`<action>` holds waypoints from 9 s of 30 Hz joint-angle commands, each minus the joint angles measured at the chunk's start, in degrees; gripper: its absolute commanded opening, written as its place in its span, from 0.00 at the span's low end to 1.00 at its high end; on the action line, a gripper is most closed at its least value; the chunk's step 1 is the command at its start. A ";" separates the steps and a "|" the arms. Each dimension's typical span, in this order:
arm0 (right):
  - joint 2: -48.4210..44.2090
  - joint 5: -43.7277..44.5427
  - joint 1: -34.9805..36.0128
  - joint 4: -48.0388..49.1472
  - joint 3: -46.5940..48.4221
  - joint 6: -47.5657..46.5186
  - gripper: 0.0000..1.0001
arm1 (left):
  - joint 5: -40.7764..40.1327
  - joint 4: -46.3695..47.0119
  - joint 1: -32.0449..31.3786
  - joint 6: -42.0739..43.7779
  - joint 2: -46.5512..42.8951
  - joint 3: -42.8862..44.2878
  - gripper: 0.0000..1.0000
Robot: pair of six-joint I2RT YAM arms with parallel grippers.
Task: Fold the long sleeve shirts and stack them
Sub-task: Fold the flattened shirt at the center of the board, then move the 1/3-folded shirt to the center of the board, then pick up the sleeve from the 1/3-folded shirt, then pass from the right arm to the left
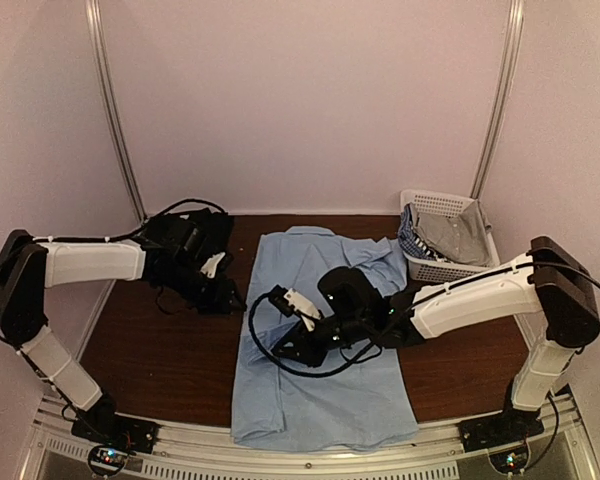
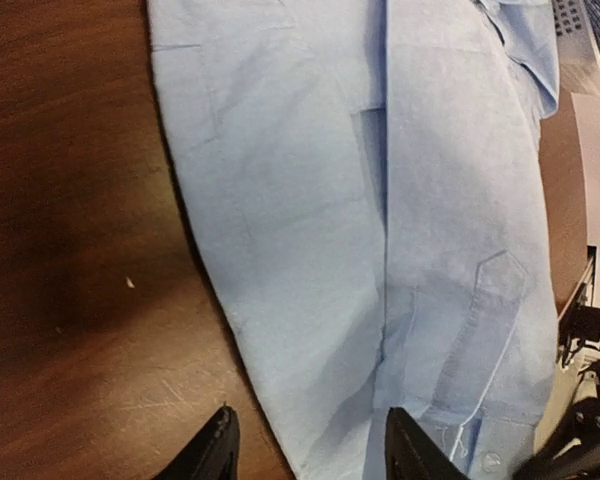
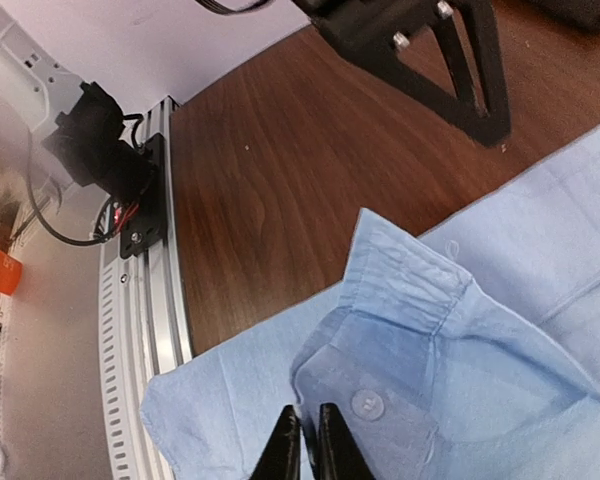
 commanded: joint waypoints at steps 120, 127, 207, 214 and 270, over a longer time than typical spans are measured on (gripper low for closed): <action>-2.95 26.83 -18.83 -17.60 8.52 5.67 0.68 | -14.30 0.40 2.74 2.89 37.25 37.85 0.00; -0.75 28.21 -19.65 -18.34 11.82 5.20 0.68 | -14.75 -3.31 9.08 8.30 37.34 40.87 0.00; 32.13 37.75 -41.92 -33.05 75.50 -10.08 0.00 | -3.04 -9.31 -19.33 7.07 7.52 5.53 0.45; 29.94 38.12 -45.06 -31.64 76.80 -9.89 0.00 | -2.47 -10.99 -20.69 7.92 6.14 3.24 0.45; 13.47 3.24 -14.05 -15.91 32.62 -17.15 0.00 | 5.26 2.90 4.00 1.03 -5.92 6.15 0.67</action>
